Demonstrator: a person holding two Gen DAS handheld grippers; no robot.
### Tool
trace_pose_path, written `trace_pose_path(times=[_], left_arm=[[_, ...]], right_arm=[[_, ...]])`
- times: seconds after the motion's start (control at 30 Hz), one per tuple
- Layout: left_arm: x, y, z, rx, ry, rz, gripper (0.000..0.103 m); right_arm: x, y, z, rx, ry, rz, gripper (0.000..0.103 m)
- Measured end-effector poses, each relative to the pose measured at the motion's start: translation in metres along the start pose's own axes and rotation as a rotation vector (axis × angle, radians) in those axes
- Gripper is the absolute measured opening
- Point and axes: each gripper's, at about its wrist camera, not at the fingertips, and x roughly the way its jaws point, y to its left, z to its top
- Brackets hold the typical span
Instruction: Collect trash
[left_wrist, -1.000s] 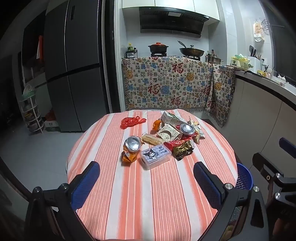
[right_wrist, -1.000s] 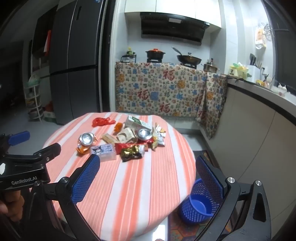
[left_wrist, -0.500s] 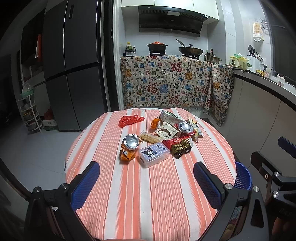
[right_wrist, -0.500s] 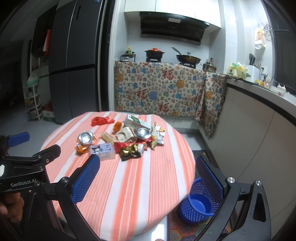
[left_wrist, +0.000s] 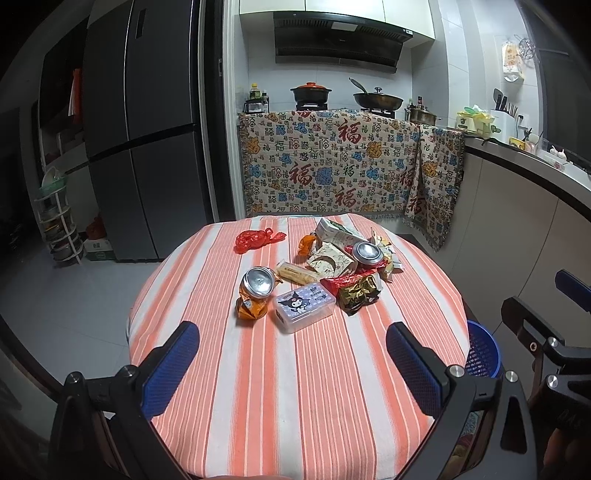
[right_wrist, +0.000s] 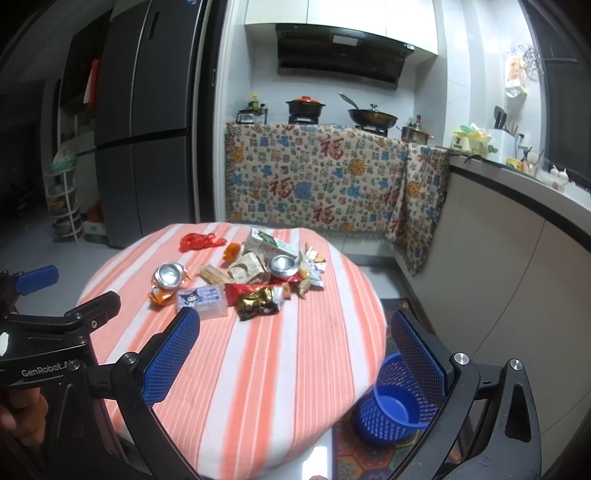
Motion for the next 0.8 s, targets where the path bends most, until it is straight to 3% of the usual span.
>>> trace_pose_path(times=[0.8], left_arm=[[-0.0089,-0.0051,0.004,0.017,-0.007,-0.009,0.103]], right_arm=[[-0.0074,-0.0007,0.0046,0.004,-0.002,-0.027,0.103]])
